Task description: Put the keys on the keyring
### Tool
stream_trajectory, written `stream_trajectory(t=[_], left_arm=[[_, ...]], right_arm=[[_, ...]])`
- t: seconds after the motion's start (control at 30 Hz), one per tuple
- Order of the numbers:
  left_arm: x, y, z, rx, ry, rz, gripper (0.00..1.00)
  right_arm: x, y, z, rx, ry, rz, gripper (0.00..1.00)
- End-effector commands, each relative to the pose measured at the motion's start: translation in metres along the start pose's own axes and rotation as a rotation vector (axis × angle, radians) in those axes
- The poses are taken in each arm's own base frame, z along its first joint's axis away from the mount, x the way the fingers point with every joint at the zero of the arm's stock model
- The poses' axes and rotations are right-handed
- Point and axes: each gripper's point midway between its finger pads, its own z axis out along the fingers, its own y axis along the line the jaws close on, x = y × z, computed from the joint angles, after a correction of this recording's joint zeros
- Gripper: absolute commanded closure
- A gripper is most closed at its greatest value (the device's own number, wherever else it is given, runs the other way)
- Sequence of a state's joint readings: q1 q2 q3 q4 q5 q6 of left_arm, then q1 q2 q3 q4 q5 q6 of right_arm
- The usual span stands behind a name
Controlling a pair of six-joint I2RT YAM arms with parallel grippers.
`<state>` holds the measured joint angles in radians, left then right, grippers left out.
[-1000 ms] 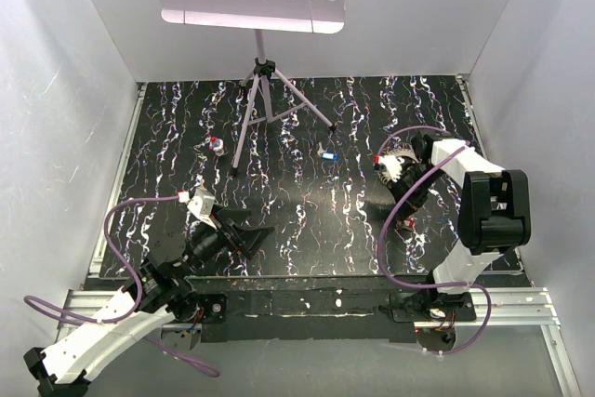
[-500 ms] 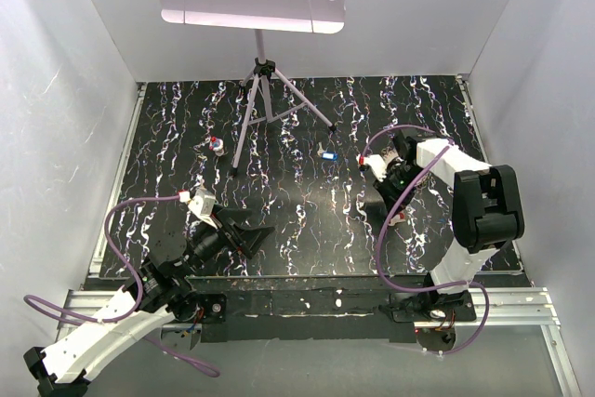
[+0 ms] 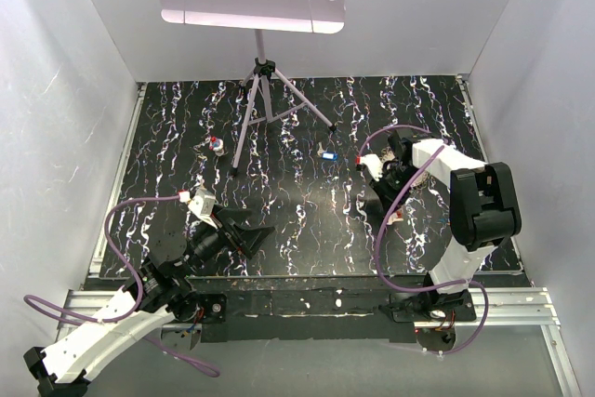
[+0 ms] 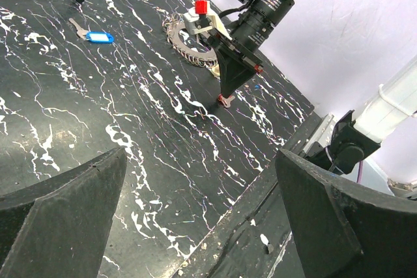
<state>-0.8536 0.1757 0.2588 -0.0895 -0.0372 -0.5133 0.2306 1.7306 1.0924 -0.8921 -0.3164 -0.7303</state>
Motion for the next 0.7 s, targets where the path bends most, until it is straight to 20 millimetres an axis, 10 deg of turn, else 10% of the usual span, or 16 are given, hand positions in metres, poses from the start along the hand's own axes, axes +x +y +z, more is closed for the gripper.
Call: stream_trajectory(t=[0.0,0.67], left_arm=[[-0.0012,0.0018,0.0011,-0.009,-0.003,0.007,0.02],[-0.0014,0.0017,0.0002,-0.009,-0.003,0.006,0.02]], right_arm=[[-0.0101,-0.0032,-0.0026,0.010,-0.017,0.001,0.99],[-0.0148,-0.0005,-0.0032,0.010,-0.027,0.004,0.88]])
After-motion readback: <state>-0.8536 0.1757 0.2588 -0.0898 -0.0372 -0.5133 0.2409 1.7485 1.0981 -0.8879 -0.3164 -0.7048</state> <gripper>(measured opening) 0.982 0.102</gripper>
